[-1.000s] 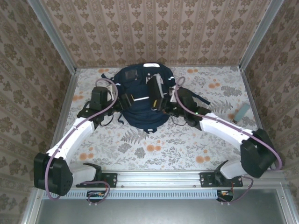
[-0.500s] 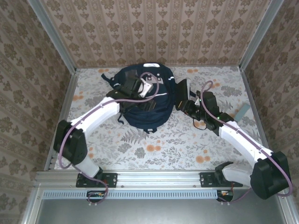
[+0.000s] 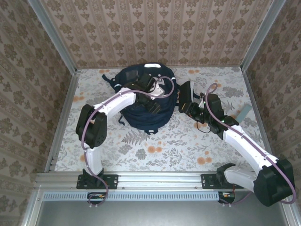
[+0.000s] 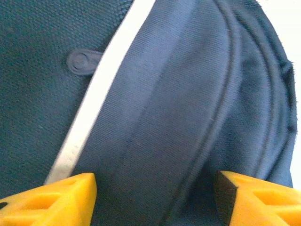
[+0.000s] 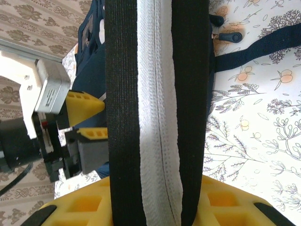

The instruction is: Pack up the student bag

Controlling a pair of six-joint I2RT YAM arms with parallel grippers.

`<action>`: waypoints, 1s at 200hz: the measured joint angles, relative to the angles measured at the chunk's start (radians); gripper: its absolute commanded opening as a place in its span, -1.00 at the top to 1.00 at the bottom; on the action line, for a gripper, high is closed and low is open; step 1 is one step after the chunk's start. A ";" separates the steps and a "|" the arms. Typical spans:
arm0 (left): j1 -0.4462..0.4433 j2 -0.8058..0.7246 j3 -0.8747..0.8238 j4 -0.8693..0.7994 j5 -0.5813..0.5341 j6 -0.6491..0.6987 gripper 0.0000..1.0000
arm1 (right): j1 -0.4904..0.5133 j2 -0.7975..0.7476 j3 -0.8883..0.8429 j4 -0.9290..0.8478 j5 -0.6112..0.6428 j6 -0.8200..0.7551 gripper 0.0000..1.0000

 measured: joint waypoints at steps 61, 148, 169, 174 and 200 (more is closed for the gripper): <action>-0.003 0.010 0.032 -0.014 -0.029 0.029 0.53 | -0.001 0.000 -0.010 0.000 -0.019 0.013 0.34; -0.021 -0.243 -0.131 0.209 -0.220 0.050 0.97 | 0.000 0.014 -0.037 0.044 -0.169 0.038 0.33; -0.023 -0.326 -0.176 0.263 -0.246 0.050 0.99 | 0.009 0.040 -0.044 0.077 -0.229 0.050 0.32; -0.026 -0.338 -0.182 0.271 -0.251 0.049 0.99 | 0.013 0.048 -0.046 0.087 -0.241 0.054 0.32; -0.057 -0.353 -0.197 0.299 -0.270 0.050 1.00 | 0.059 0.116 -0.047 0.162 -0.292 0.095 0.32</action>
